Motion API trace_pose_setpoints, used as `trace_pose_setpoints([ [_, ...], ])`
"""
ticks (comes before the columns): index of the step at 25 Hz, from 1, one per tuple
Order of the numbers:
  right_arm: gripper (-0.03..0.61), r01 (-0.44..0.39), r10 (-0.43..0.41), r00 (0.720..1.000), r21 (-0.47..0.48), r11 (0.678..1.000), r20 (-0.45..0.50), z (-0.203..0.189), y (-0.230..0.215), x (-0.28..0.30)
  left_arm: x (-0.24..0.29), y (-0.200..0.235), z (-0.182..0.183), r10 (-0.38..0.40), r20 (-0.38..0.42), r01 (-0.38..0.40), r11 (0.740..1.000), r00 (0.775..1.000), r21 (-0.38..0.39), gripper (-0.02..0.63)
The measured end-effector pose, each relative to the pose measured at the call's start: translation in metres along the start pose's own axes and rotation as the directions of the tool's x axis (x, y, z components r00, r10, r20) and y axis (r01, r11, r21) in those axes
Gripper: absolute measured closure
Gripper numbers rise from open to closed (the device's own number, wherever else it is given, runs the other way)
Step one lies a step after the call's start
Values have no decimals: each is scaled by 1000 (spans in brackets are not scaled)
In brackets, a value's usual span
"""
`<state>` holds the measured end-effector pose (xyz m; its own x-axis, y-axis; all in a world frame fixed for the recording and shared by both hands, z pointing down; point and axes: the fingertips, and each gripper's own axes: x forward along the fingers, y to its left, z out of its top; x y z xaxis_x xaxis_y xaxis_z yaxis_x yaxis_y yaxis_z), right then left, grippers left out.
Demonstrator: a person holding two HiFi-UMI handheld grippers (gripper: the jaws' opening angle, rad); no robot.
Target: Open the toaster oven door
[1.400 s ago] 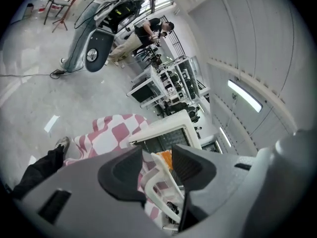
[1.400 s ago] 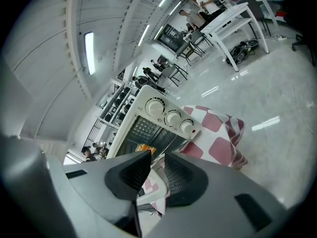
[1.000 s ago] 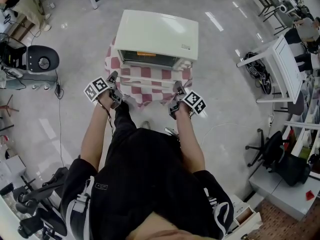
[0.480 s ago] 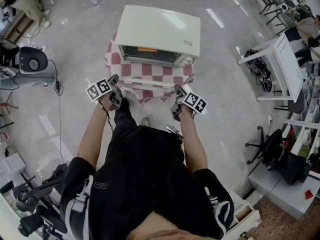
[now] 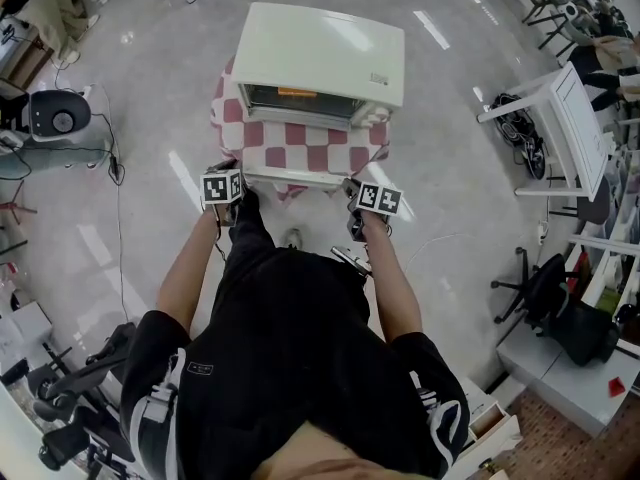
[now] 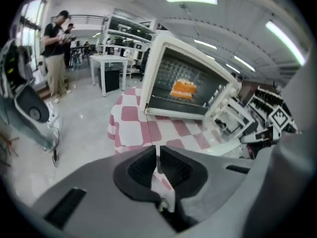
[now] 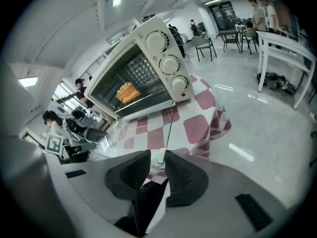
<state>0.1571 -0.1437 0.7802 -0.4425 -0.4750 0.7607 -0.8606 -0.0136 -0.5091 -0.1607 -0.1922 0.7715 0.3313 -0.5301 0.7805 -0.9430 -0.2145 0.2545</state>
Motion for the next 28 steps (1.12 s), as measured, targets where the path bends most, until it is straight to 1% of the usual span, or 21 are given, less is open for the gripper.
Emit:
trace_pose_setpoints([
  [1,469,20,-20,1000,-36,999,-23,-4,-2,5,5,-1,-5,6,-19,-5,999,1000,54,583],
  [3,469,58,-66,996,-117,991,-67,-13,-6,15,15,-5,-17,-11,-64,18,993,998,114,583],
  [5,469,90,-111,988,-185,979,-110,-22,-12,27,28,-11,-32,-37,-119,53,989,992,137,583],
  [7,475,111,-148,978,-234,966,-146,-31,-18,37,38,-13,-43,-29,-155,52,988,987,148,583],
  [8,479,113,-154,976,-248,962,-154,-33,-19,40,41,-12,-46,-20,-159,44,988,987,149,584],
  [10,479,108,-151,976,-252,962,-157,-34,-20,42,44,-11,-46,-9,-154,32,989,988,145,587],
  [15,477,98,-142,976,-248,964,-167,-35,-20,41,43,-10,-46,-14,-152,35,990,988,139,587],
  [19,476,97,-141,977,-255,962,-162,-36,-20,43,45,-9,-47,-18,-148,34,993,989,111,587],
  [21,476,95,-142,977,-268,959,-162,-34,-20,43,46,-9,-45,-26,-146,39,995,989,89,588],
  [23,467,102,-156,973,-290,952,-170,-33,-21,43,45,-7,-43,-44,-140,49,998,989,32,586],
  [25,428,114,-172,972,-318,941,-161,-27,-20,38,37,-6,-35,-55,-110,52,998,992,-25,586],
  [26,426,120,-175,974,-331,936,-141,-22,-18,33,30,-7,-27,-54,-82,52,998,995,-32,586],
  [28,428,135,-169,983,-351,927,-67,-4,-6,19,12,-11,-5,-53,-3,53,998,999,-20,586],
])
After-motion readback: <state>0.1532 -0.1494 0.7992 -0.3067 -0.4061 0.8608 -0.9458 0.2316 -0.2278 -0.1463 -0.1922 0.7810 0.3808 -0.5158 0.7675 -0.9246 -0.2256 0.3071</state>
